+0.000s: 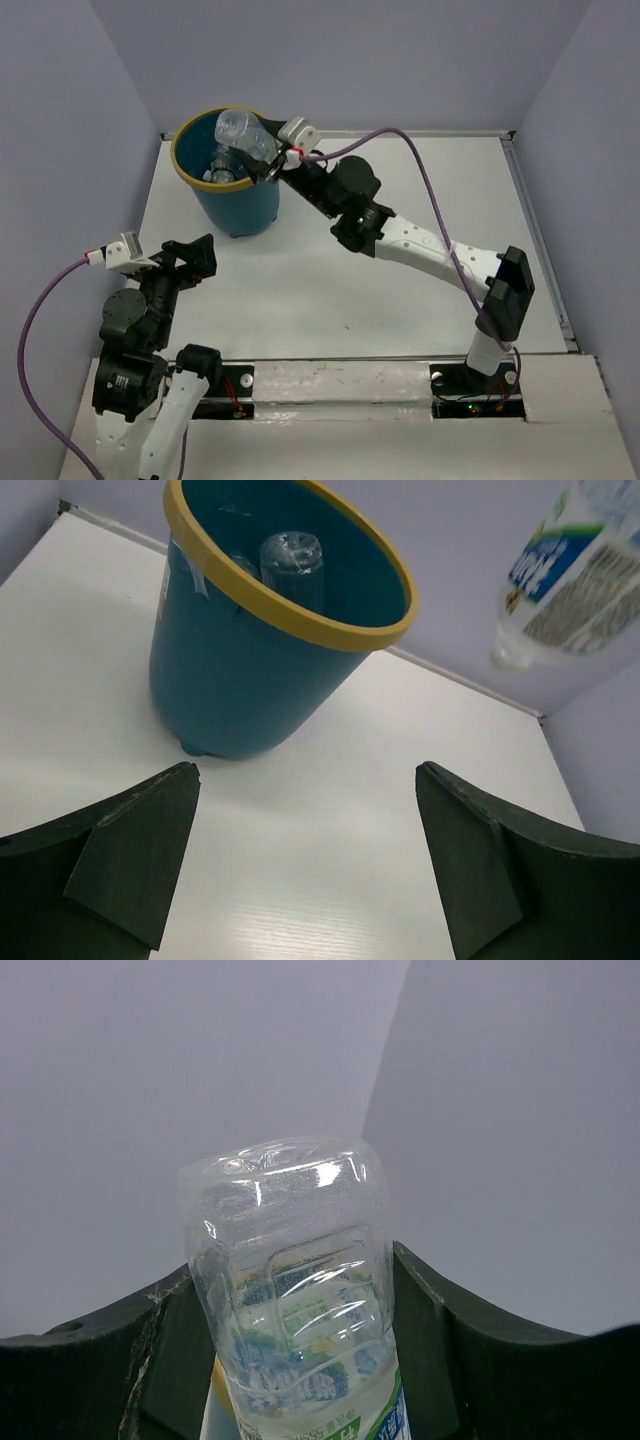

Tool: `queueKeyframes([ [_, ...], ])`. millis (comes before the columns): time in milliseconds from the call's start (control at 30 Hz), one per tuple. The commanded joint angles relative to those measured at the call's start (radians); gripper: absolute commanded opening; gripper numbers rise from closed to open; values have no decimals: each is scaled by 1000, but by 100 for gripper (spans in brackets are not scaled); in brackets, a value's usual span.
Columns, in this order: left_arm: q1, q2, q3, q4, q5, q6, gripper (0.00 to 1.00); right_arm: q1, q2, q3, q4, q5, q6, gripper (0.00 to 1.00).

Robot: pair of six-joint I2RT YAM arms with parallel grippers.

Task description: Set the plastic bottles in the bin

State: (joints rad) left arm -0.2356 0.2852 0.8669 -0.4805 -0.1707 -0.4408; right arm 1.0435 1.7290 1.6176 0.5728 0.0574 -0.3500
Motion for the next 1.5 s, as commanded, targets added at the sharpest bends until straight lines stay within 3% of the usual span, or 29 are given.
queueKeyframes([
  [0,-2,-18,-112,100,57,-49,99,-128,145,171,232,-155,288,28],
  [167,-2,-34,-186,146,85,-61,99,-163,346,481,193,-225,376,28],
  [433,-4,-41,-193,152,79,-62,99,-163,627,766,111,-117,417,29],
  [600,-4,-54,-195,151,79,-62,99,-163,632,726,144,1,399,52],
  [833,-4,-54,-197,152,82,-62,99,-163,574,637,148,87,309,57],
  [933,-2,-52,-197,152,79,-61,99,-163,569,590,128,93,301,73],
  [967,-2,-52,-195,152,77,-61,99,-163,569,561,131,97,304,83],
  [1100,4,-50,-197,151,74,-62,99,-163,580,548,116,98,318,96],
  [1267,12,-52,-195,148,69,-65,99,-163,514,522,114,38,345,100],
  [1467,25,-49,-190,146,68,-64,99,-163,313,375,147,-21,393,100],
])
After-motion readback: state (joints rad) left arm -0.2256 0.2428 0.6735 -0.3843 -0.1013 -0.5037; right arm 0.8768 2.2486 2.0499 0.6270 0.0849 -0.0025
